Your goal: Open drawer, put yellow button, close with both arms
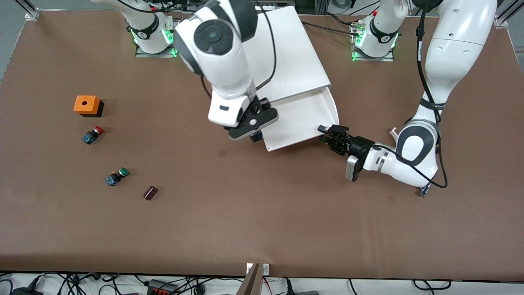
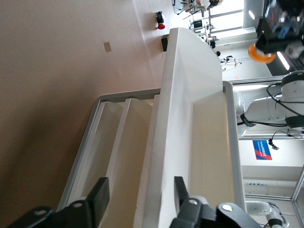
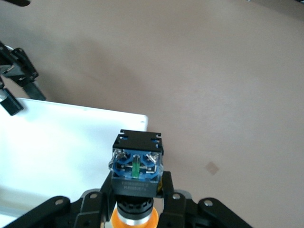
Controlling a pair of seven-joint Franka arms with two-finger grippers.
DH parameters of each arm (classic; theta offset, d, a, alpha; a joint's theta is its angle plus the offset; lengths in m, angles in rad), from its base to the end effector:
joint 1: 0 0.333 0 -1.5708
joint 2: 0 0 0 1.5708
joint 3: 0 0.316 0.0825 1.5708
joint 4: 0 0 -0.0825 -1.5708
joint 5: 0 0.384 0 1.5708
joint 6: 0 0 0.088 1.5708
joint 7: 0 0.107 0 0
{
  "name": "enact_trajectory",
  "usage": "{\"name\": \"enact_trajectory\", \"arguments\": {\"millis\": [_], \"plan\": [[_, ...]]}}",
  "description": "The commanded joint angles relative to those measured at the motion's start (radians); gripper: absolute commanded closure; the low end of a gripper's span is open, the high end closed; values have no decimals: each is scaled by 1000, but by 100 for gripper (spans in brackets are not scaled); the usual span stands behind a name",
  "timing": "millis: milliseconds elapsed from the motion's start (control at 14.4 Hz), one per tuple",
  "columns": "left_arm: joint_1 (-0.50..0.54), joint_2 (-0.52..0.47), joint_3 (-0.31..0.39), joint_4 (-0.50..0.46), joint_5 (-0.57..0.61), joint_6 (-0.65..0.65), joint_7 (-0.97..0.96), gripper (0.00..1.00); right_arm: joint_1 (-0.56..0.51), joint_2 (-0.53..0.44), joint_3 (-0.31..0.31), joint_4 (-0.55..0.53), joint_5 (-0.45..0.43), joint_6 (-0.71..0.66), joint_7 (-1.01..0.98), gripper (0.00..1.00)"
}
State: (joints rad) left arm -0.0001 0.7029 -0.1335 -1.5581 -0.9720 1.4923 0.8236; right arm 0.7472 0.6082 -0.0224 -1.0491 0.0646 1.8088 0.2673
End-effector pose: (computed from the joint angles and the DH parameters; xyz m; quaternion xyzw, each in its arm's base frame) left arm 0.6230 -0.1657 0.2512 0.7722 -0.2453 -0.1442 0.5681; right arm 0.5478 0.4992 0.5019 -0.9715 -0.2234 -0.0543 0.0586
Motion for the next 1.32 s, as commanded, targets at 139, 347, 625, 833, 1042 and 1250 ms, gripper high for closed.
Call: {"name": "enact_trajectory", "arguments": {"millis": [139,347,625,833,1042,1250], "plan": [[9,-89,14,118,276,-98,-299,0,93,47,-4,52,3,41,116,100],[9,-118,15,162,422,-99,-405,0,130,85,-2,52,6,92,205,100],[-7,-126,0,271,747,-99,-549,0,133,107,-1,50,23,78,211,100],[-66,-117,-3,357,1000,-95,-595,0,144,139,-1,50,60,84,289,100],[-75,-86,0,403,1101,38,-594,0,147,156,-2,50,60,87,303,100],[-72,-77,0,402,1096,94,-624,0,150,174,1,50,61,93,303,100]]}}
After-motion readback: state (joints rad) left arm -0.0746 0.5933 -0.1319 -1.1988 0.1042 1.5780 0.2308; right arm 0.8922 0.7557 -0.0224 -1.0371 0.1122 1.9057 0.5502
